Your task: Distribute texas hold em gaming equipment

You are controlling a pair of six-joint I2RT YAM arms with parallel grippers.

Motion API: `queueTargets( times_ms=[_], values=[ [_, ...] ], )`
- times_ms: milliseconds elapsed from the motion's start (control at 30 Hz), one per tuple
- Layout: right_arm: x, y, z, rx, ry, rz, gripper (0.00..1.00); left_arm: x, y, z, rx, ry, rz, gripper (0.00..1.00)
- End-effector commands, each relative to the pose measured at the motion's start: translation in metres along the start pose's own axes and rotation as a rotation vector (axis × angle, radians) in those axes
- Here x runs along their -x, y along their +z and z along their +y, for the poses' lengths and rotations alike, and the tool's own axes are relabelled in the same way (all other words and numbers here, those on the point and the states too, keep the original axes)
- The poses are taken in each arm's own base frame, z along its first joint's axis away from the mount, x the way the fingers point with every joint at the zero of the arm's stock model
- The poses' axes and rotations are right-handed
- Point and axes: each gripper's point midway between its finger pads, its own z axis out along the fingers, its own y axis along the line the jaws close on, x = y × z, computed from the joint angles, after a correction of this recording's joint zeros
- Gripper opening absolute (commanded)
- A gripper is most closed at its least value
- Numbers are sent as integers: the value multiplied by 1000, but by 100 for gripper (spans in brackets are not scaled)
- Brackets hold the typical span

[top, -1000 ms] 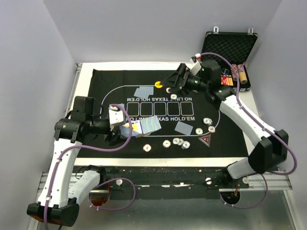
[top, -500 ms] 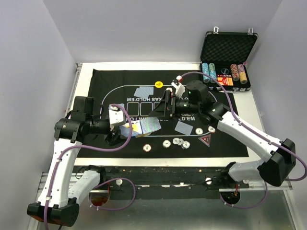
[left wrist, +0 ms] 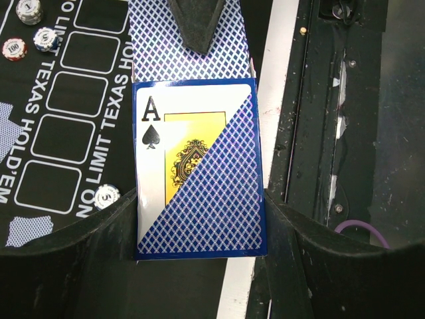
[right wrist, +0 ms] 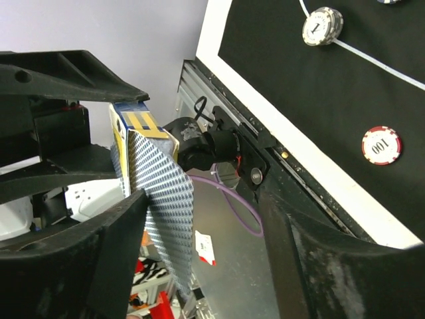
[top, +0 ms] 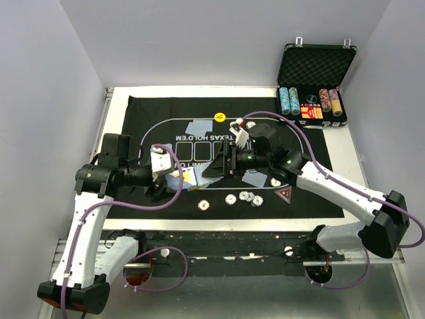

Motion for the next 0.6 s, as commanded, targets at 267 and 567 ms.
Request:
queueTargets(
  times_ms=[267, 567],
  values=[
    [8, -18, 3, -50, 7, -78, 55, 22, -3, -2, -12, 37, -72, 20],
    [13, -29, -1, -118, -16, -109, 49, 25, -4, -3, -9, 39, -74, 19]
  ],
)
